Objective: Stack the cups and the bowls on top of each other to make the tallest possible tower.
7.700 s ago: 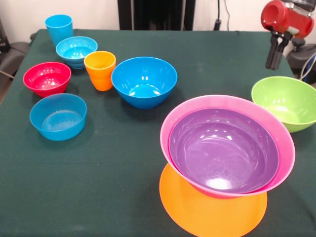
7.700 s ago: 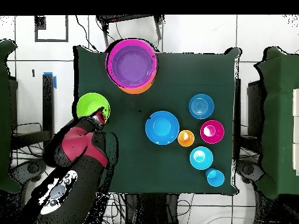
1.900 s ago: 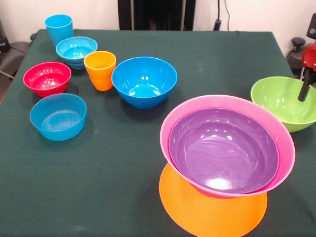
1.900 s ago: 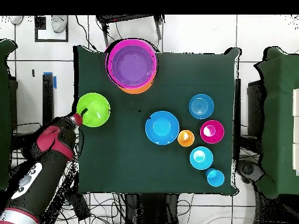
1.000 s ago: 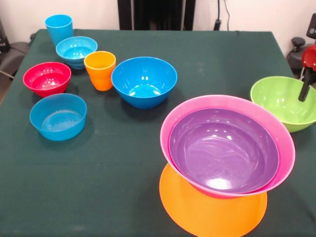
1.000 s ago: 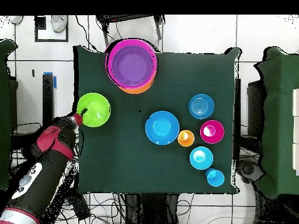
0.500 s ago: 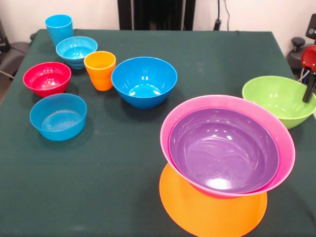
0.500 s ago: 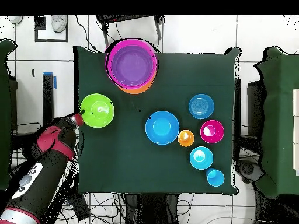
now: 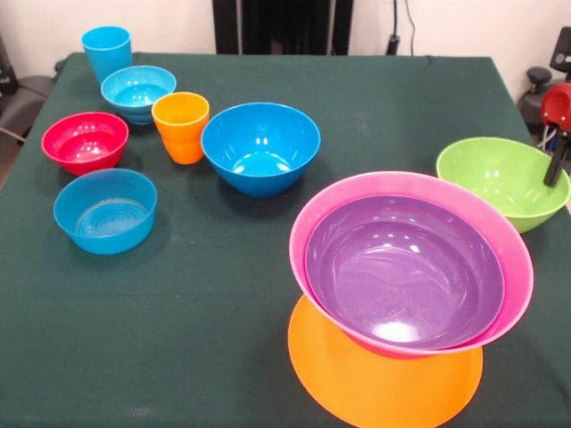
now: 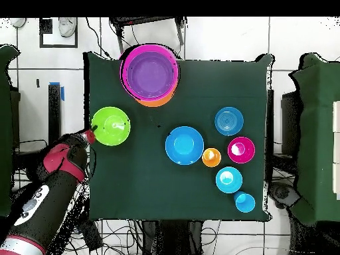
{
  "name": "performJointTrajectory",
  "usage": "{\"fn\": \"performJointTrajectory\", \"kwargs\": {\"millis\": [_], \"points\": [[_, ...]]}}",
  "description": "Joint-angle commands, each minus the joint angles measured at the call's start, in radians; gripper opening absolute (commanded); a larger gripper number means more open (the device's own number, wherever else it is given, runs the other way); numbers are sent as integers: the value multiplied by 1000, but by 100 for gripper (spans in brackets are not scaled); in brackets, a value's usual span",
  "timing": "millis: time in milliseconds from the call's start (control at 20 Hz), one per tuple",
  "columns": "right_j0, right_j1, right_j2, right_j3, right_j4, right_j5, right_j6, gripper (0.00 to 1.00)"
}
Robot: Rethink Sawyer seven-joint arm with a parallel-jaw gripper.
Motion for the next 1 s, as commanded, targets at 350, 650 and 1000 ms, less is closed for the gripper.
{"fn": "performJointTrajectory", "kwargs": {"millis": [350, 650, 1000], "points": [[-41, -148, 120, 163, -77, -5, 115, 0], [-78, -267, 160, 260, -129, 37, 60, 0], [-114, -358, 196, 330, -184, 66, 34, 0]]}}
